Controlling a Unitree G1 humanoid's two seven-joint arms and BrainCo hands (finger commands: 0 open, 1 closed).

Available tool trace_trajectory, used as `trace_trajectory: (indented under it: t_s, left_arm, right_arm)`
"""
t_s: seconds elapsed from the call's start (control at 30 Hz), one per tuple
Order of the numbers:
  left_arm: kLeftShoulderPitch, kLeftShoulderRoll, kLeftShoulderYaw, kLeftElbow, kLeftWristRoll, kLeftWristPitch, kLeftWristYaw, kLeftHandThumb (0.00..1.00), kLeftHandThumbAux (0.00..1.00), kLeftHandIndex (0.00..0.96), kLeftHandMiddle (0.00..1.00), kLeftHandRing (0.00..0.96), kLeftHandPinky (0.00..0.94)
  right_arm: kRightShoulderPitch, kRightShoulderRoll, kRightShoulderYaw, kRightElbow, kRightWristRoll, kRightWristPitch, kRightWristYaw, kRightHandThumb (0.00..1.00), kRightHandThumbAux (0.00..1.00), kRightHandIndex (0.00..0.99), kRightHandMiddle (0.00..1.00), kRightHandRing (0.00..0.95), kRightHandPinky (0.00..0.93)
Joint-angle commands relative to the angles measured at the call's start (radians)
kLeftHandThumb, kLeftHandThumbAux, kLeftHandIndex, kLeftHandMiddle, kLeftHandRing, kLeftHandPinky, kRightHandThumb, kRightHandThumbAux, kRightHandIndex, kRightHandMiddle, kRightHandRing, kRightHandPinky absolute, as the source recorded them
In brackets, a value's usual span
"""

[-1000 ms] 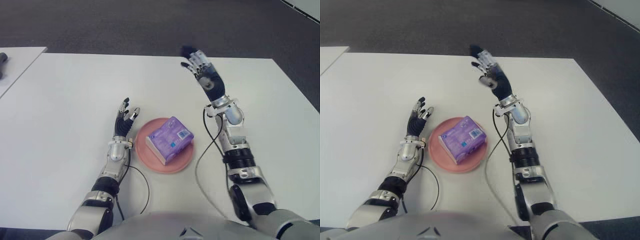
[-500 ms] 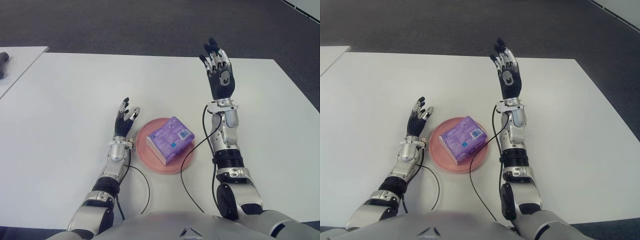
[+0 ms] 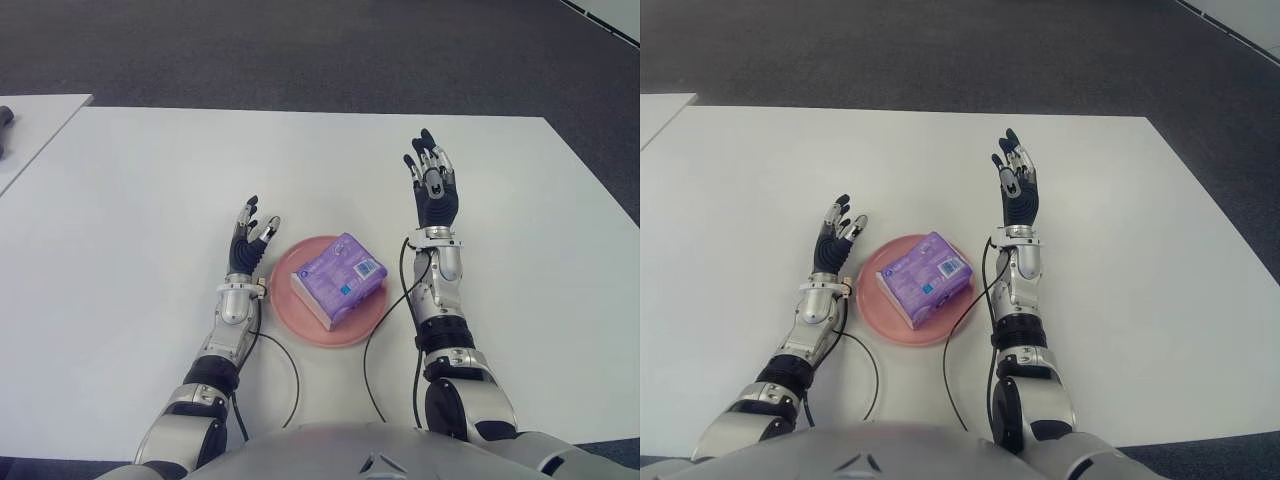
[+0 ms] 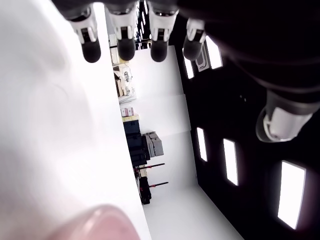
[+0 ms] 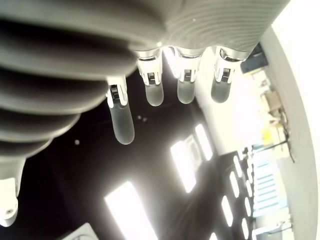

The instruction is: Put the tissue paper into the plate.

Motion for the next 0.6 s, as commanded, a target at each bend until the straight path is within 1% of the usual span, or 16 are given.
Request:
trace_trajectory:
  t_s: [0.03,0.6]
  left_arm:
    - [0.022,0.001,-0.004,0.009,0.012,0.014,0.017,0.000,0.445,0.000,0.000,0.000,0.000]
    - [0.018,0.004,-0.001,0.005,0.011,0.009,0.021,0.000,0.447,0.000,0.000,0.000,0.000]
  right_arm:
    - [0.002,0.007,-0.007,0.010,-0.007,-0.016,-0.003,0.097,0.526,0.275,0.000,0.000,0.000]
    - [0.000,0.007,-0.008,0.010,-0.008,-0.017,-0.004,0.097,0.527,0.275,0.000,0.000,0.000]
